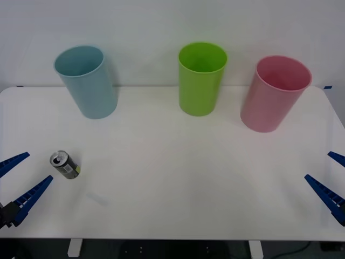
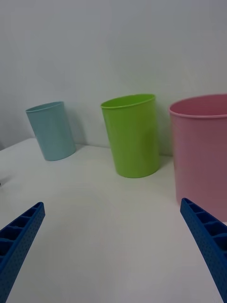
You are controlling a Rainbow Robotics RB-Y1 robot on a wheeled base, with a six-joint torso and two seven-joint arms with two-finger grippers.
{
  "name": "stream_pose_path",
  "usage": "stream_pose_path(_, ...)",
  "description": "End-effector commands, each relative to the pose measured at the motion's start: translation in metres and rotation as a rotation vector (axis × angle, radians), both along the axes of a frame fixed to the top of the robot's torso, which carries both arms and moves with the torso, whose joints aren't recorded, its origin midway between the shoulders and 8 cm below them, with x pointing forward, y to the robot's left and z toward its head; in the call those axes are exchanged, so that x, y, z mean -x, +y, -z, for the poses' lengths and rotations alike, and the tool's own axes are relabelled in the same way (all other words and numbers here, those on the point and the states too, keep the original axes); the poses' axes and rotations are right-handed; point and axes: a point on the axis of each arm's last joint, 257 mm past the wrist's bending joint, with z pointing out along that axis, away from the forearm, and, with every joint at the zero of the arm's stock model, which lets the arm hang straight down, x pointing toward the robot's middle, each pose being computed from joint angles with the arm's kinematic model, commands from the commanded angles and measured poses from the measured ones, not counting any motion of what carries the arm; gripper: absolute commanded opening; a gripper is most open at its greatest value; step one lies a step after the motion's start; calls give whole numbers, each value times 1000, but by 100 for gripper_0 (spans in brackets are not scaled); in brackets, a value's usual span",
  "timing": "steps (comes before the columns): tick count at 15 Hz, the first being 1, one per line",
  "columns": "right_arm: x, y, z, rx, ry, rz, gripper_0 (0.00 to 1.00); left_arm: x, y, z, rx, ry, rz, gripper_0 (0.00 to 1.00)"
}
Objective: Grasp the object on the table and drop it into the matching bin: aluminum can to the light blue bin, PET bottle to the pink bin.
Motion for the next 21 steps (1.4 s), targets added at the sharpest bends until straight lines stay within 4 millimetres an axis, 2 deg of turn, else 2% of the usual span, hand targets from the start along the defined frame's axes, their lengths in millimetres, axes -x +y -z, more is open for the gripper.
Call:
stream_pose_path(1, 0, 0, 0, 0, 0, 0, 100, 0, 0, 0, 0, 0, 0, 100)
stream_pose_path(7, 0, 0, 0, 0, 0, 0, 100, 2, 4, 0, 22, -2, -25, 100)
stream_pose_path(13, 0, 0, 0, 0, 0, 0, 100, 10, 26, 25, -4, 58, -123, 100)
stream_pose_path(21, 0, 0, 0, 0, 0, 0, 100, 15, 61, 74, -142, 131, -301, 100)
